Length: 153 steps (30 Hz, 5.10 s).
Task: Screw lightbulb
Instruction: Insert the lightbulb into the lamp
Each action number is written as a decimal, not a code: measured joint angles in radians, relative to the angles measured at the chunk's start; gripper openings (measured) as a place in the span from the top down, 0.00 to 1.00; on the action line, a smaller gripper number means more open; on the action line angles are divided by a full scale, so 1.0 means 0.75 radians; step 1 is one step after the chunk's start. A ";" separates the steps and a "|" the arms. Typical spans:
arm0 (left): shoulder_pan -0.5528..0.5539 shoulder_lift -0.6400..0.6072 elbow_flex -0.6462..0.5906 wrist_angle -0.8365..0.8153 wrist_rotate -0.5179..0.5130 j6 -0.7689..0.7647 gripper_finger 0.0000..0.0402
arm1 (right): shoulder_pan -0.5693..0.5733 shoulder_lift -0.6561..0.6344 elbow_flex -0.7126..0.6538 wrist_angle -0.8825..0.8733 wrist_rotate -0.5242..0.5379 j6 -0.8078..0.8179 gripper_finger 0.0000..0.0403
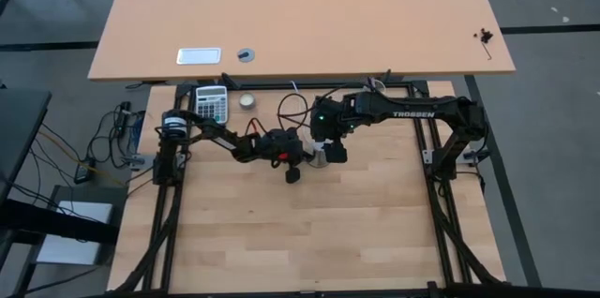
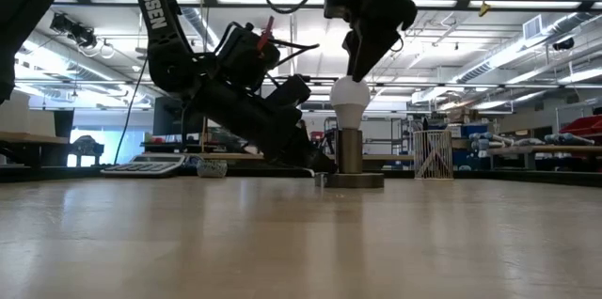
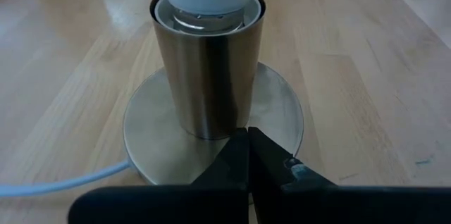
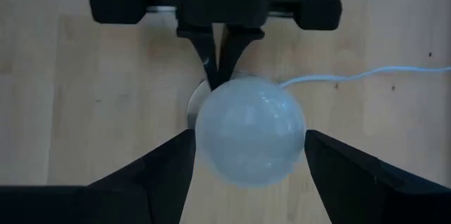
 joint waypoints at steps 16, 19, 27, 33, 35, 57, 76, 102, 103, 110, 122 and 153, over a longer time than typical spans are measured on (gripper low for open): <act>0.000 0.000 0.000 -0.006 -0.001 -0.002 0.99 | 0.014 0.033 -0.005 0.024 0.050 0.432 0.45; 0.000 0.000 -0.001 -0.006 -0.001 -0.002 0.99 | 0.028 0.033 -0.007 0.031 0.051 0.564 0.44; 0.000 0.000 -0.001 -0.007 -0.001 -0.003 0.99 | 0.031 -0.006 -0.015 0.011 0.078 0.473 0.32; 0.000 0.000 -0.001 -0.009 -0.001 -0.003 0.99 | 0.031 -0.010 -0.007 0.016 0.106 0.173 0.22; 0.000 0.000 -0.001 -0.009 -0.001 -0.003 0.99 | 0.031 -0.011 -0.007 0.020 0.108 0.058 0.20; 0.000 0.001 -0.002 -0.010 -0.001 -0.003 0.99 | 0.024 0.019 0.001 0.060 0.068 0.009 0.48; 0.000 0.001 -0.002 -0.010 -0.001 -0.013 0.99 | 0.030 0.018 -0.004 0.071 0.061 0.232 0.32; 0.000 0.001 -0.002 -0.010 0.000 -0.013 0.99 | 0.020 0.068 0.001 0.061 0.116 0.309 0.45; 0.001 0.001 -0.002 -0.009 0.000 -0.013 0.99 | 0.020 0.068 0.001 0.061 0.118 0.417 0.45; 0.000 0.001 -0.002 -0.010 0.008 -0.014 0.99 | 0.019 0.069 0.000 0.085 0.074 0.695 0.35; 0.000 0.001 -0.002 -0.010 0.018 -0.020 0.99 | 0.025 0.072 0.112 -0.017 0.050 0.174 0.18; 0.001 0.001 -0.002 -0.011 0.021 -0.018 0.99 | 0.020 0.083 0.110 -0.093 0.010 0.162 0.50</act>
